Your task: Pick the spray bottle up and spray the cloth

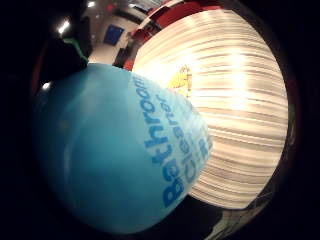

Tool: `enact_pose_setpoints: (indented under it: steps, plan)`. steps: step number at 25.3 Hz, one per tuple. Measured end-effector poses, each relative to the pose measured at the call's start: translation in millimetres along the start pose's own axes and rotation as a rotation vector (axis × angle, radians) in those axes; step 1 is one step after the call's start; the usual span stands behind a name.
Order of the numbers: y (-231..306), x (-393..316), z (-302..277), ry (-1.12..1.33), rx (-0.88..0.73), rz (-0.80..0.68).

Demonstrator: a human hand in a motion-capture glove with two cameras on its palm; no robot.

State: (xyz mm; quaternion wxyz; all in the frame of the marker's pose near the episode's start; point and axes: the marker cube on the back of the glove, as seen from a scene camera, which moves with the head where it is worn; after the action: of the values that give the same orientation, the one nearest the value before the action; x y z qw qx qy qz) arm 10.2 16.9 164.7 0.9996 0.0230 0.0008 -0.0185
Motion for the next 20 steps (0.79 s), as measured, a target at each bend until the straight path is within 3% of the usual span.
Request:
enact_pose_setpoints:
  steps: [9,20]
  plan:
    - [-2.9,-2.6,-4.6,0.012,0.063,-0.007]
    - [-25.4,-44.5,46.5,-0.048,-0.019,-0.086]
